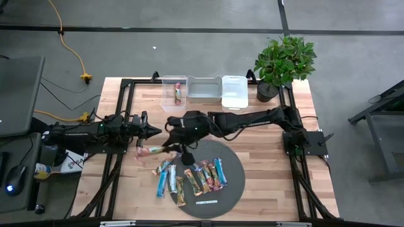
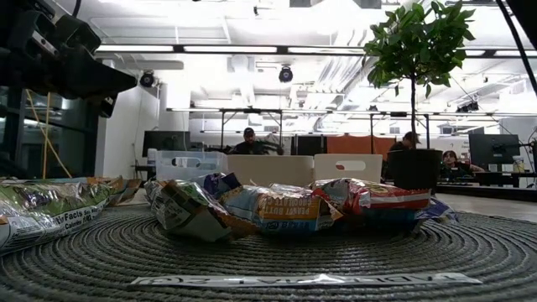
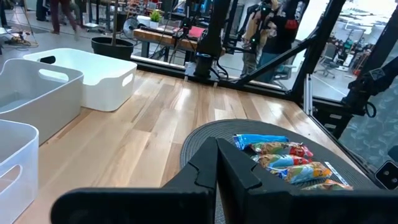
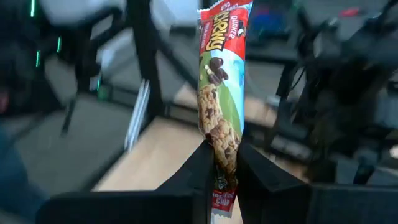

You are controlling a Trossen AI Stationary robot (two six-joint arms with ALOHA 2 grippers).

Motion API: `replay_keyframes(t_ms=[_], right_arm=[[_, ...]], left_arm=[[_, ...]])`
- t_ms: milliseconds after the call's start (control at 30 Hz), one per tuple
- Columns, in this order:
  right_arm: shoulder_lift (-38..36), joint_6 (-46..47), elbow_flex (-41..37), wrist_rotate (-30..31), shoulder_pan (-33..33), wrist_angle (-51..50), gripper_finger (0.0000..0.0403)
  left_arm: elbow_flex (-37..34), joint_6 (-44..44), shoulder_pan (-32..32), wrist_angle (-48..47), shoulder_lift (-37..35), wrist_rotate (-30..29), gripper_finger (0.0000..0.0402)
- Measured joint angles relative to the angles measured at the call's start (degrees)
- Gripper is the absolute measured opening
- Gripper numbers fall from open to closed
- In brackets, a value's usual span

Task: Pick and place Granola Bars by type
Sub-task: Put the red granola bar into the transparent bin

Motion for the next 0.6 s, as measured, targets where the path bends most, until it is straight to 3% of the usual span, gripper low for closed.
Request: replay_keyframes(t_ms=[100, 333, 600], right_arm=[[0.0, 5.8, 0.0, 2.3, -0.5, 6.4, 0.0035], [0.1, 15.2, -0.1, 20.7, -2.9, 13.0, 0.0029], [0.1, 32.5, -0.1, 34.3, -9.8, 7.1, 0.0033]], left_arm=[[0.0, 0.0, 0.0, 0.0, 0.0, 0.0, 0.0], [0.0, 0.0, 0.0, 0.0, 0.0, 0.0, 0.0], [0.0, 0.0, 0.0, 0.0, 0.0, 0.0, 0.0]])
